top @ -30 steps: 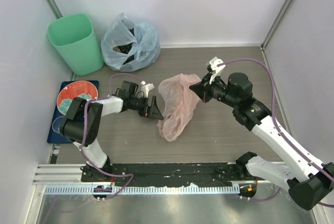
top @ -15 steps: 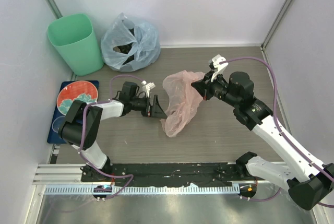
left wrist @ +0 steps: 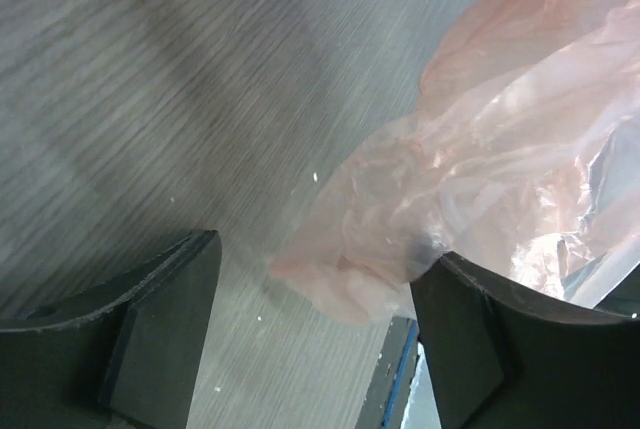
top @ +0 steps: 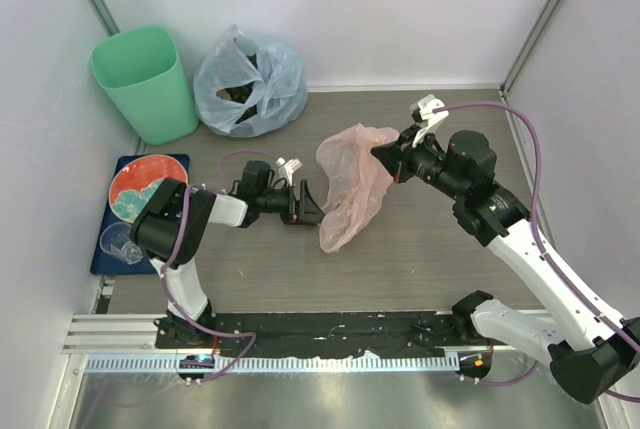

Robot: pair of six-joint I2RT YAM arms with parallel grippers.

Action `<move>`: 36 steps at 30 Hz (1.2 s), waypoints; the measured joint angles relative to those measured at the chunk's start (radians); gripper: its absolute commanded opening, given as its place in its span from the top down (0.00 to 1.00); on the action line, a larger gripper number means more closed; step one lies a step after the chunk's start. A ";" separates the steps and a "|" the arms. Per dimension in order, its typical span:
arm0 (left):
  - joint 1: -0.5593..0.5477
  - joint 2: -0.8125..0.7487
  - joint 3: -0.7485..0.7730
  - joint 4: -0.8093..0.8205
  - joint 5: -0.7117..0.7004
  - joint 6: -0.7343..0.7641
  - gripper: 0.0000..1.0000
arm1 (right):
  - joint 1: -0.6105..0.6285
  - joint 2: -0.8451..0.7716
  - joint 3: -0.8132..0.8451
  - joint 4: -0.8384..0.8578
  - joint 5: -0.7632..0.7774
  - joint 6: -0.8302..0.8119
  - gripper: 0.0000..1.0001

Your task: Put the trash bags into the trash bin

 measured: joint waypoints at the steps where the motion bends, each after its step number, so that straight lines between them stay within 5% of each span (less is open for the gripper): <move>1: 0.000 0.009 0.000 0.030 0.010 -0.018 0.16 | -0.003 0.000 0.003 0.000 0.000 0.002 0.99; 4: -0.005 0.024 -0.002 0.113 0.023 -0.066 0.14 | -0.008 0.000 0.008 0.000 -0.001 0.010 0.99; 7: -0.016 0.026 -0.006 0.171 0.027 -0.099 0.24 | -0.010 0.000 0.008 0.000 -0.003 0.017 0.99; 14: 0.002 0.018 -0.027 0.236 0.031 -0.167 1.00 | -0.031 0.000 0.014 -0.010 -0.006 0.017 0.99; 20: 0.206 -0.175 0.021 -0.053 0.023 -0.071 1.00 | -0.110 -0.039 0.019 -0.150 0.061 -0.072 0.99; 25: 0.163 -0.317 0.271 -0.382 -0.071 0.114 1.00 | -0.145 0.010 0.003 -0.251 0.069 -0.110 0.99; 28: 0.112 -0.236 0.542 -0.539 -0.135 0.194 1.00 | -0.171 0.143 0.065 -0.284 0.043 -0.115 0.99; 32: 0.099 -0.027 1.038 -0.733 -0.227 0.291 1.00 | -0.269 0.423 0.363 -0.319 -0.010 -0.114 0.99; 36: 0.111 0.069 1.442 -0.725 -0.305 0.370 1.00 | -0.356 0.541 0.692 -0.224 -0.088 -0.109 0.99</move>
